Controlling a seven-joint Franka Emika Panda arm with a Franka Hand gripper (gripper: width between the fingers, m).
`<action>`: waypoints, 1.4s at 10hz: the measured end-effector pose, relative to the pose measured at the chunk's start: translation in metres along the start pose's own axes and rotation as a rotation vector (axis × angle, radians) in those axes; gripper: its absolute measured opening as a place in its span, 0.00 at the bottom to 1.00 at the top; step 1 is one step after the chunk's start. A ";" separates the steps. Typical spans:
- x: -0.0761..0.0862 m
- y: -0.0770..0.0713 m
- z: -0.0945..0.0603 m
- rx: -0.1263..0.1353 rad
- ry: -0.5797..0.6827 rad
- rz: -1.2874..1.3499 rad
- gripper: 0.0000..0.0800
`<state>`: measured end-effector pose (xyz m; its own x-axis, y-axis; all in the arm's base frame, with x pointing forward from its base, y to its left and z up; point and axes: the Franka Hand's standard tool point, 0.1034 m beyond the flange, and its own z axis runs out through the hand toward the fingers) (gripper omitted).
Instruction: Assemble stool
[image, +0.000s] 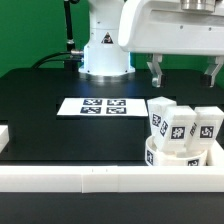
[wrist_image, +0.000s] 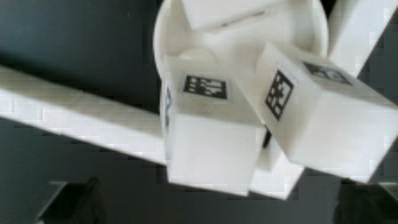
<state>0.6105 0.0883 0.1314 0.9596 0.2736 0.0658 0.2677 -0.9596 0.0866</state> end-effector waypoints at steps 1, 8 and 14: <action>0.000 0.000 0.000 0.000 -0.005 -0.017 0.81; 0.001 0.020 0.009 -0.057 -0.041 -0.765 0.81; 0.025 0.018 0.021 -0.112 -0.127 -1.159 0.81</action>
Offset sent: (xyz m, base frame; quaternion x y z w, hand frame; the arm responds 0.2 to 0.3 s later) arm 0.0118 0.0034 -0.0095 0.0272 0.0212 -0.3452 0.9379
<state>0.6414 0.0769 0.1136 0.1503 0.9663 -0.2092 0.9849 -0.1279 0.1169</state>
